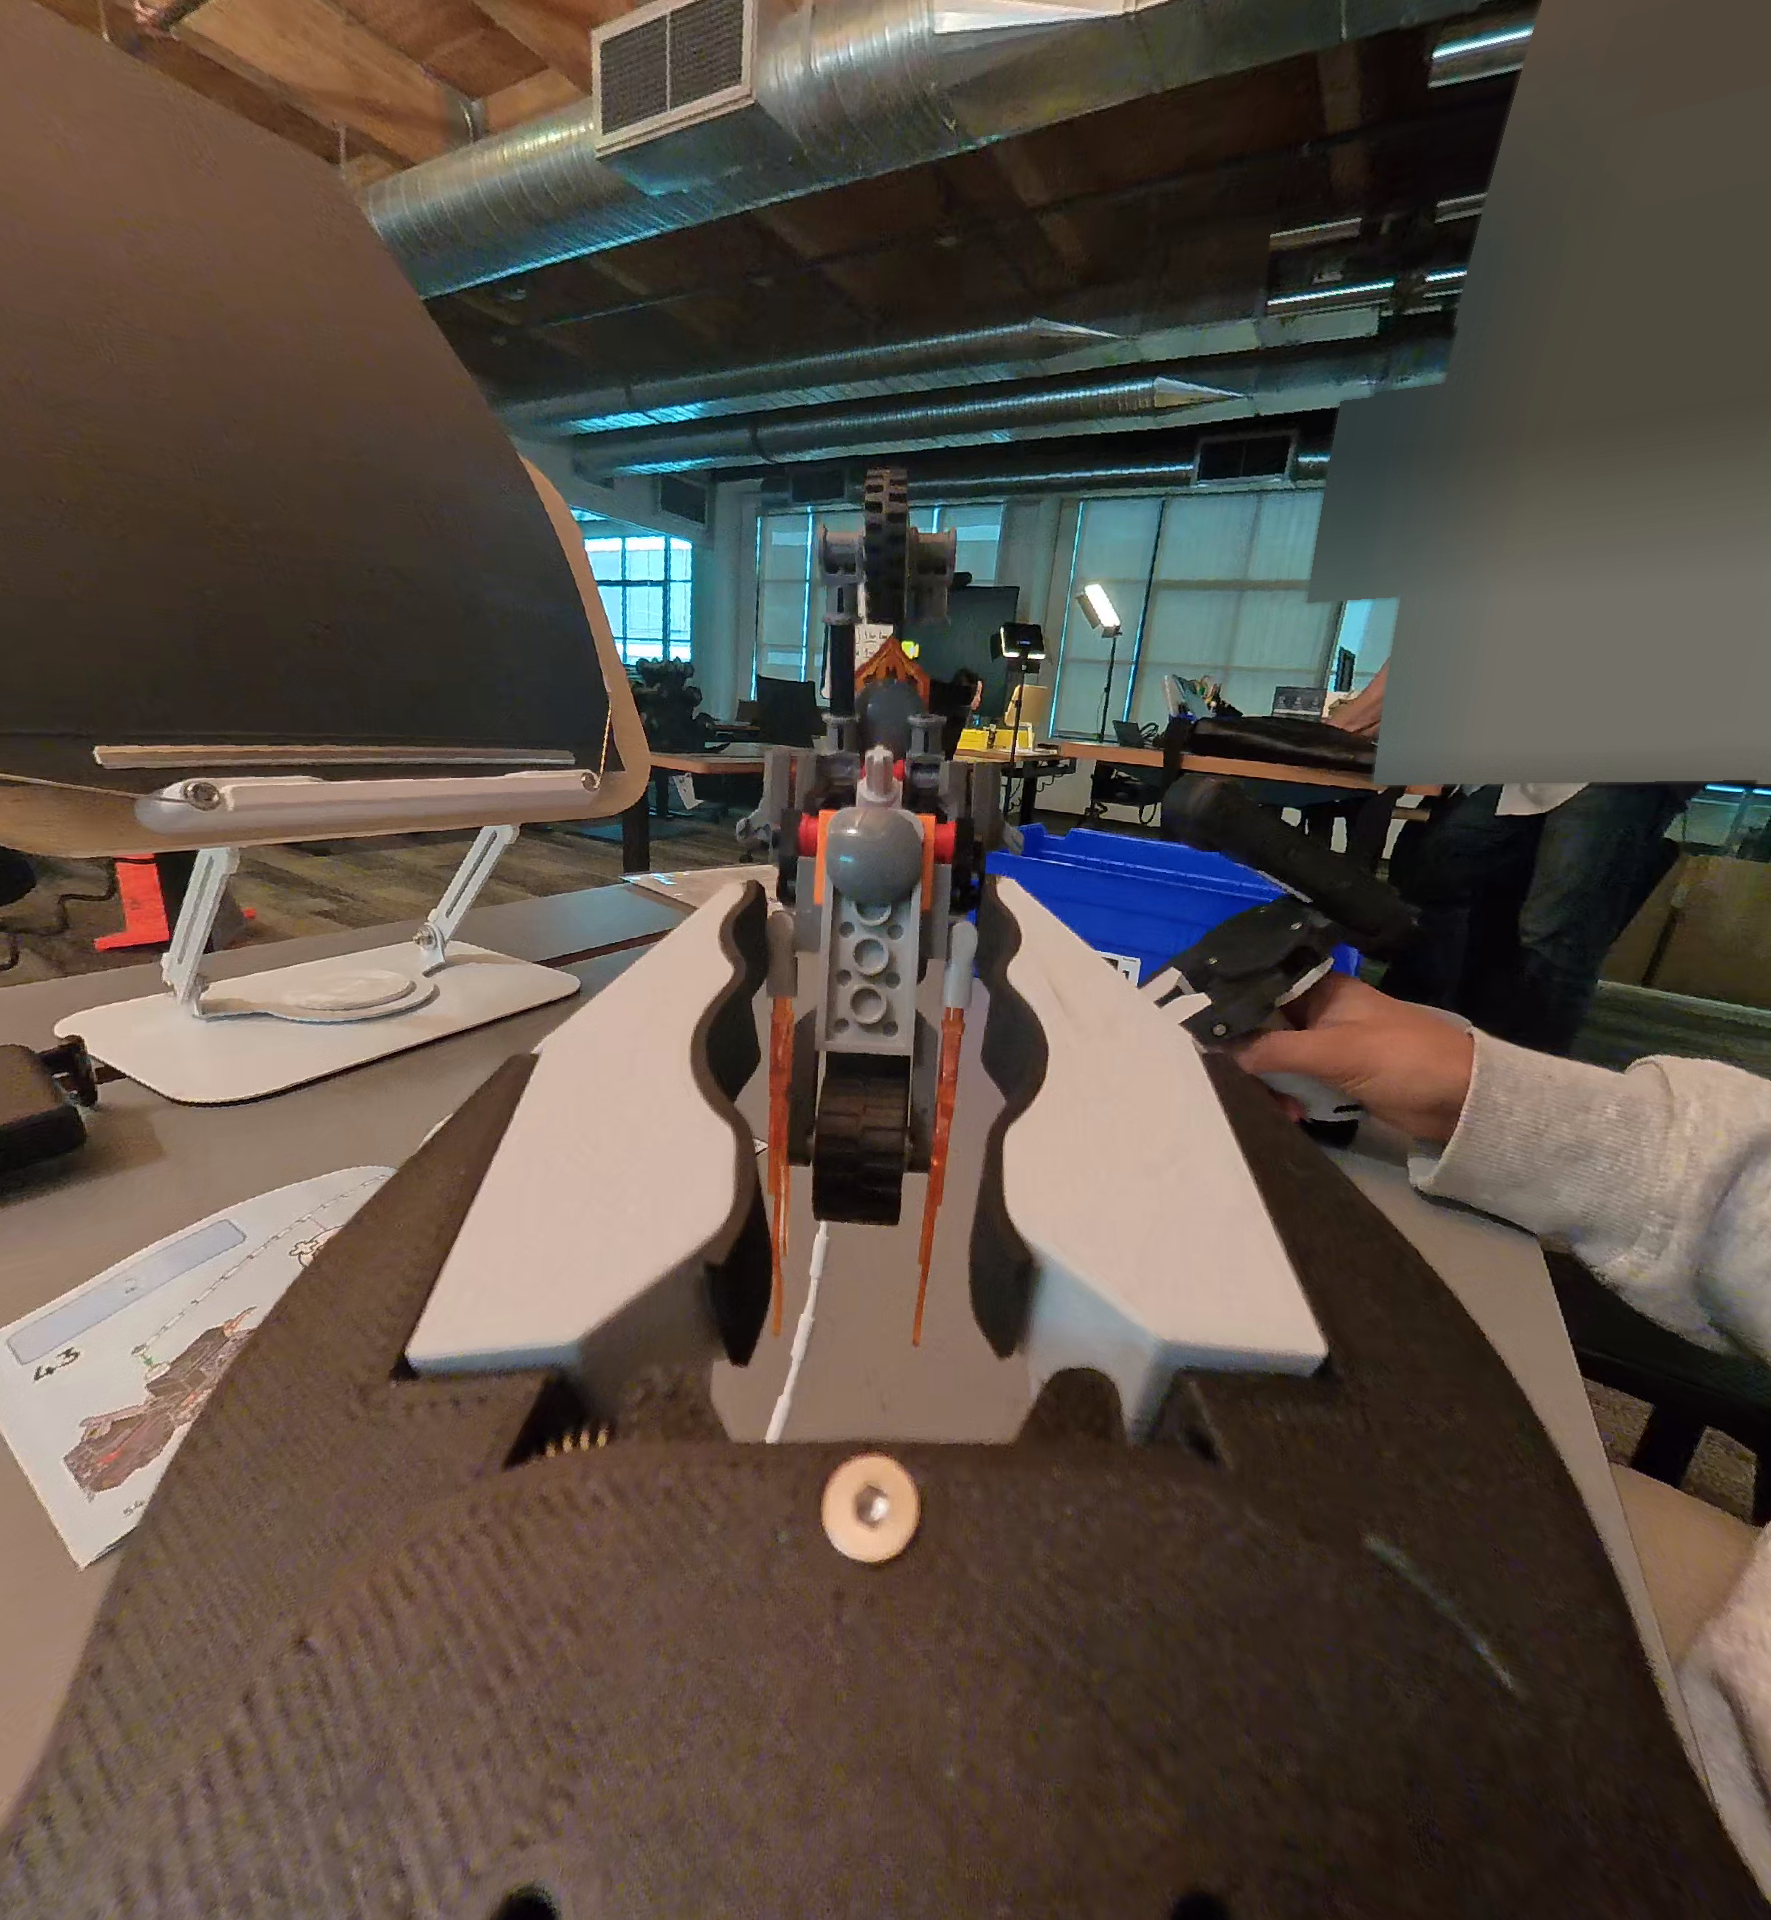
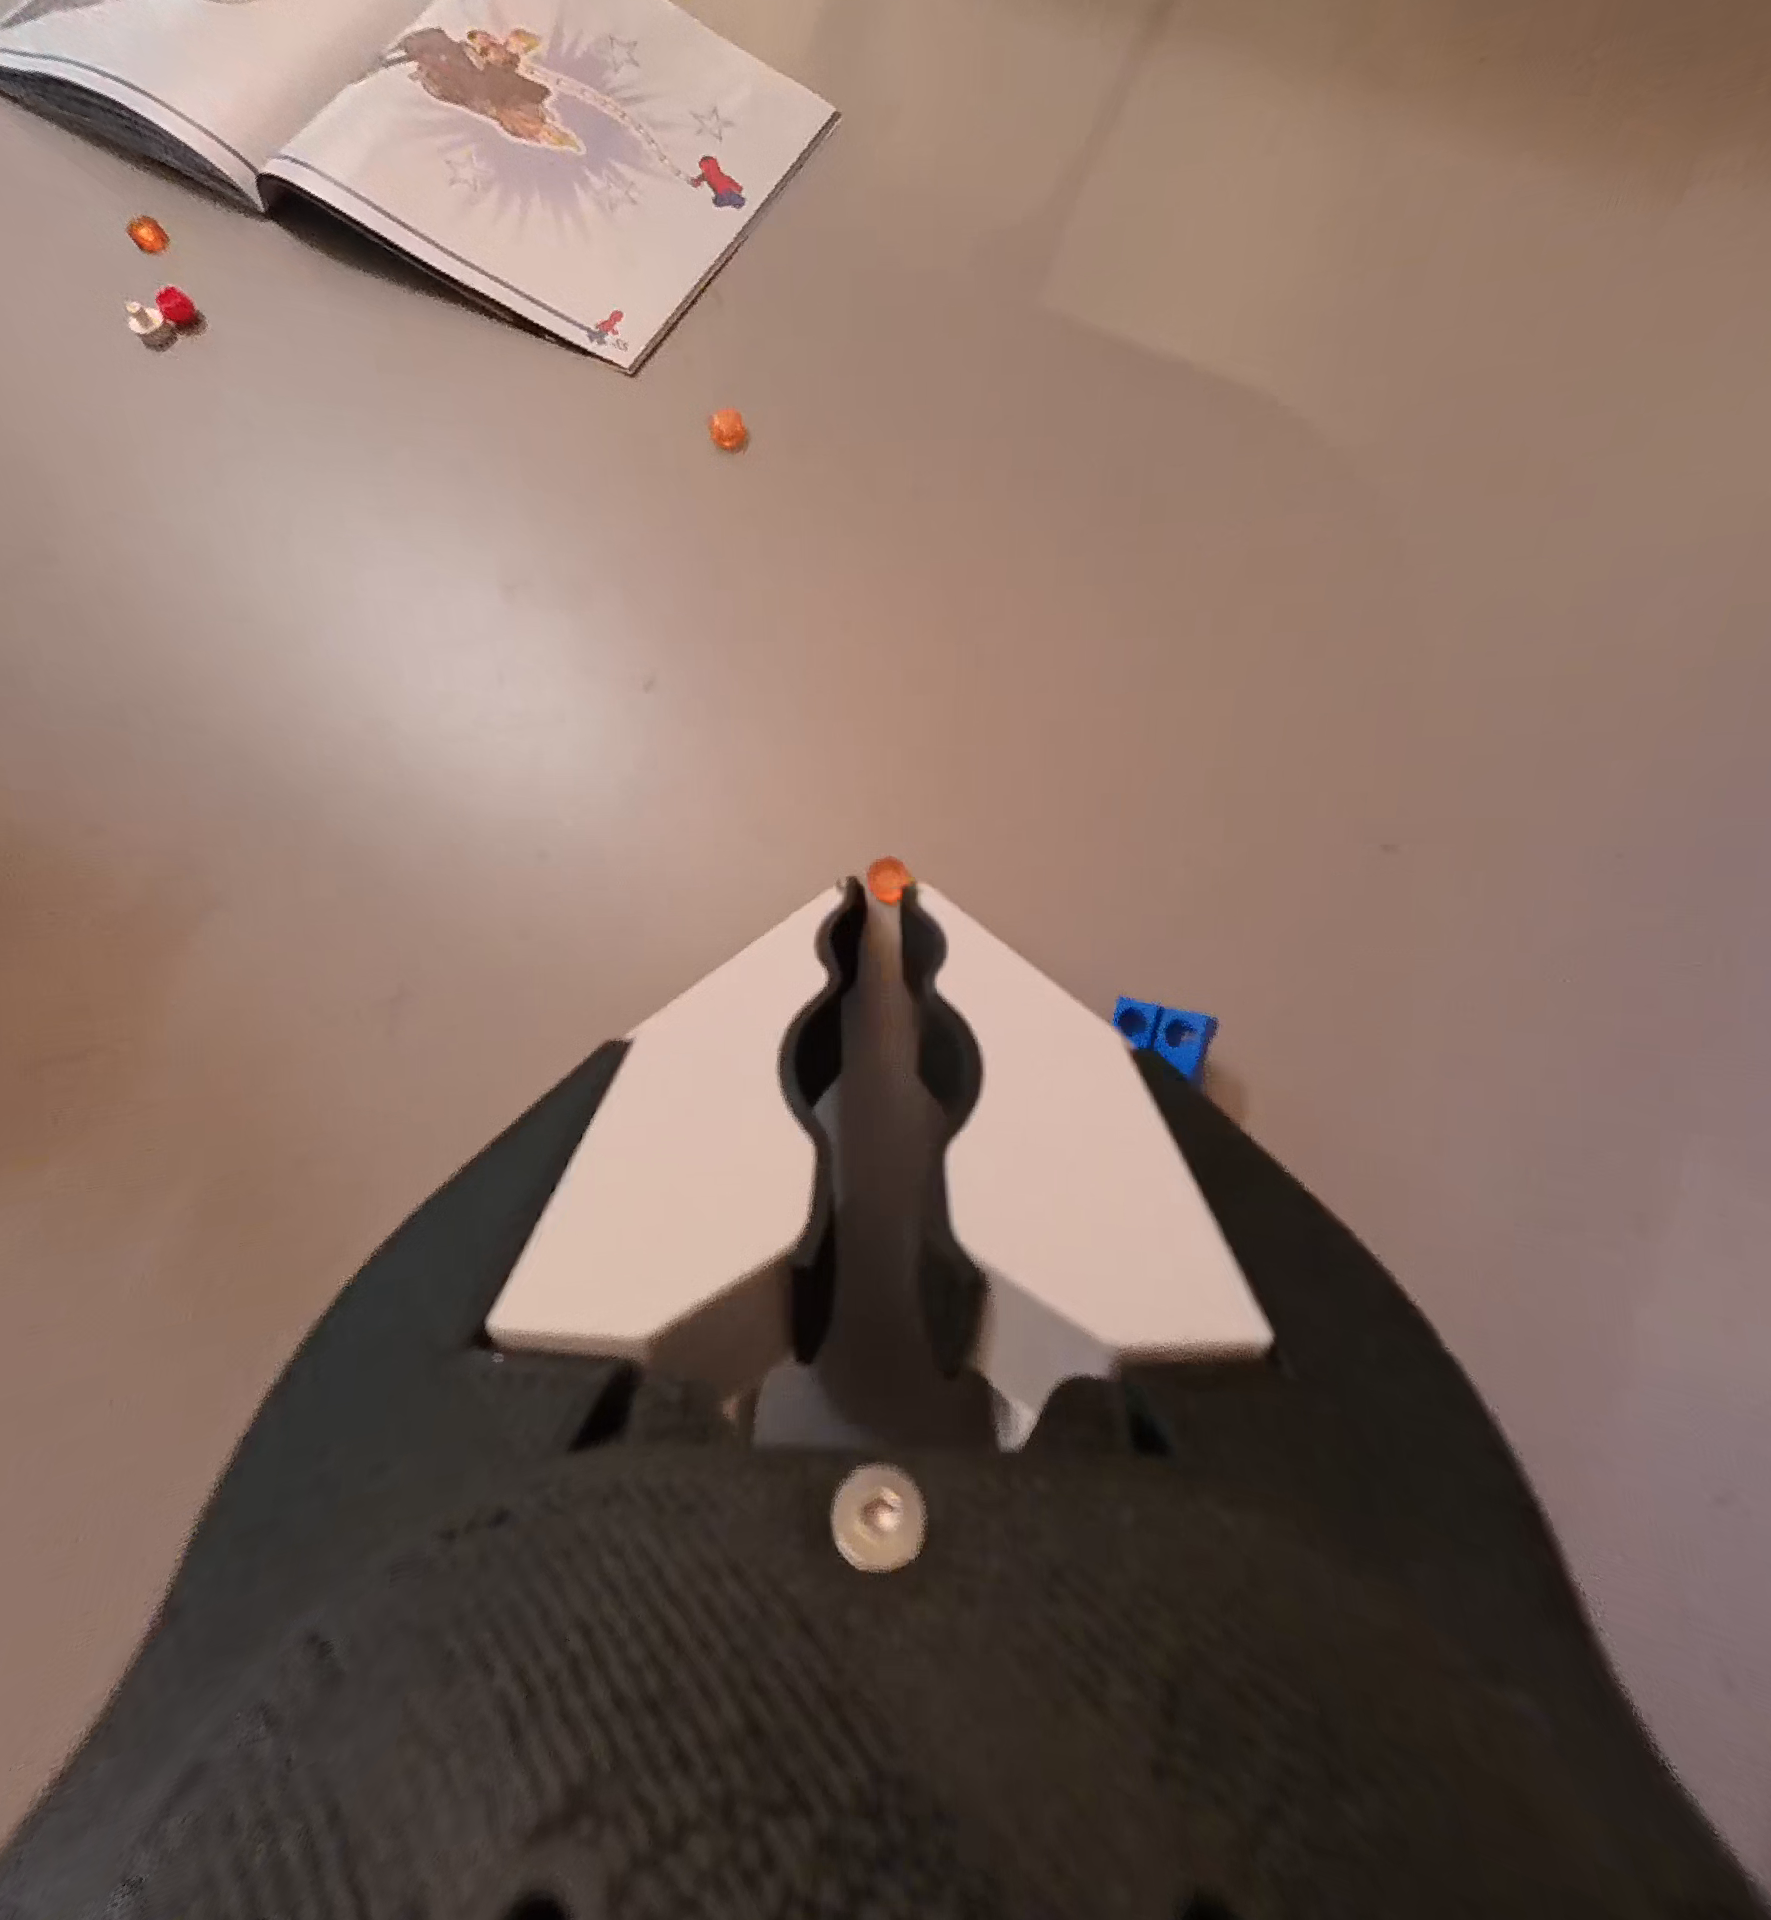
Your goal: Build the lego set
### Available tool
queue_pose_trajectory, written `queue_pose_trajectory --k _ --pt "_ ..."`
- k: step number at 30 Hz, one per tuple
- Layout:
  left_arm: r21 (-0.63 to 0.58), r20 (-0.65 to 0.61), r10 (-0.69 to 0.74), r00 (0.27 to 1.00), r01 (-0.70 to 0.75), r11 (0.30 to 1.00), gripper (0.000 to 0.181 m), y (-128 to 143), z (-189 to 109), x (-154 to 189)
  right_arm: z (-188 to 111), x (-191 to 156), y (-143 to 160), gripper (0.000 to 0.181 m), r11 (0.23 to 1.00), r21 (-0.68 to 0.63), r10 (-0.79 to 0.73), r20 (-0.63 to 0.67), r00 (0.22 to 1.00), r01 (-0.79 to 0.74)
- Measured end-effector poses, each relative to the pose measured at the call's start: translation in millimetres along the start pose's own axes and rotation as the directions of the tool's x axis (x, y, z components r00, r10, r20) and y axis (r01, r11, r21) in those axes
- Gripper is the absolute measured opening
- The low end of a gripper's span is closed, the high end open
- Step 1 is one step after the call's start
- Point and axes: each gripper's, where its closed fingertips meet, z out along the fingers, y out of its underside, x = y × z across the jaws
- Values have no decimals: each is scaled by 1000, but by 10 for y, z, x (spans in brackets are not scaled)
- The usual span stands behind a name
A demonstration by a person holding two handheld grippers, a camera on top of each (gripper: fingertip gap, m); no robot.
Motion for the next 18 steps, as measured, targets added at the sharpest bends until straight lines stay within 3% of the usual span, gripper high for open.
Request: queue_pose_trajectory --k 3,11,15,18 --pt "-2 -3 0 1000 0 1000 38 4 2 7 14 20 -15 11 1000 3 6 -7 1000 -6" --pt "-7 -5 0 1000 0 1000 38 16 6 11 39 -115 -134 5 999 46 -2 36 999 0" --pt "-9 -4 8 1000 -8 1000 38 18 9 17 -307 -718 -752 5 951 305 -27 227 973 -44" --pt "-4 -10 14 1000 -14 1000 38 11 17 45 -775 -1445 -1370 5 842 521 -133 451 882 -140"
